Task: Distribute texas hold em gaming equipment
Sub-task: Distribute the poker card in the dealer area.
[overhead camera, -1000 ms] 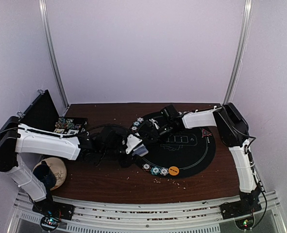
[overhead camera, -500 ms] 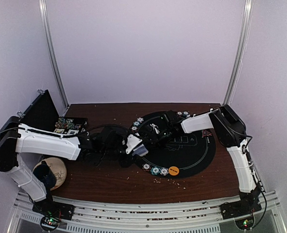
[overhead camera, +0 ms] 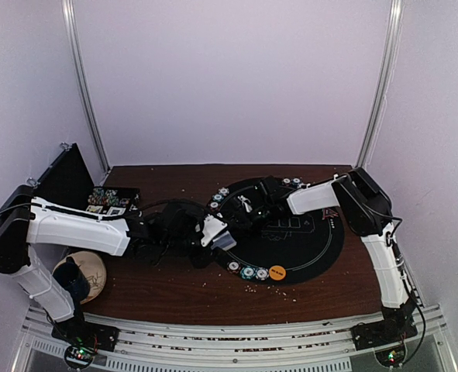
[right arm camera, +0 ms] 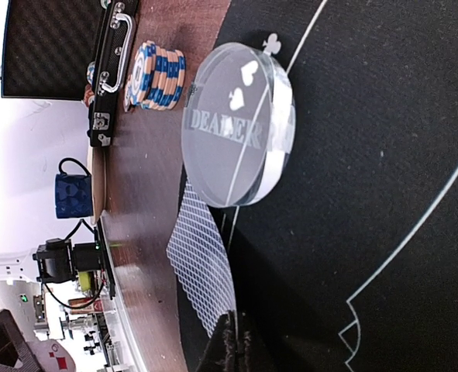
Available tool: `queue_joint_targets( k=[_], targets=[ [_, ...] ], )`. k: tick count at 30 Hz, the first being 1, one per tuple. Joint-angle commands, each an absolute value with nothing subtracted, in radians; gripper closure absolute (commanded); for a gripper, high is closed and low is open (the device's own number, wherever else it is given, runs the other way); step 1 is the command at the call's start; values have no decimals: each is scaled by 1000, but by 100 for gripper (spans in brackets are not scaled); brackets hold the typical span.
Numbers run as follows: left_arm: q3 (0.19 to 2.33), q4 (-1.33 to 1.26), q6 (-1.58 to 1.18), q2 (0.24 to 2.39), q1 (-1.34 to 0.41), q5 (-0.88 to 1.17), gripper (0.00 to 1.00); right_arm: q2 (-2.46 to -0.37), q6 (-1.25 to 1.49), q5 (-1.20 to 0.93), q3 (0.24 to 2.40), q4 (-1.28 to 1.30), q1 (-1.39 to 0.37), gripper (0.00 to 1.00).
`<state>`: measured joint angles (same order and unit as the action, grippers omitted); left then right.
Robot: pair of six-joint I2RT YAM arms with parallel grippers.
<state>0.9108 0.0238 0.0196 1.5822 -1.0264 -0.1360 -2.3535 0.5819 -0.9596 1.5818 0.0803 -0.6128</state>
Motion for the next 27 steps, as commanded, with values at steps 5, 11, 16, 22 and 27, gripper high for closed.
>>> queue_joint_targets(
  k=[5,11,16,22,27],
  targets=[
    [923,-24,11,1595,-1019,-142,87,-2353,580,-911,1587,80,-624,80],
    [922,-25,12,1595,-1019,-141,87,-2314,519,-899,1608,161,-613,68],
    [923,-24,13,1596,-1018,-135,87,-2247,460,-867,1591,231,-591,63],
    [925,-20,14,1600,-1019,-125,87,-2169,383,-865,1565,312,-531,61],
    [937,-10,11,1618,-1019,-123,87,-2111,285,-931,1550,420,-500,58]
  ],
)
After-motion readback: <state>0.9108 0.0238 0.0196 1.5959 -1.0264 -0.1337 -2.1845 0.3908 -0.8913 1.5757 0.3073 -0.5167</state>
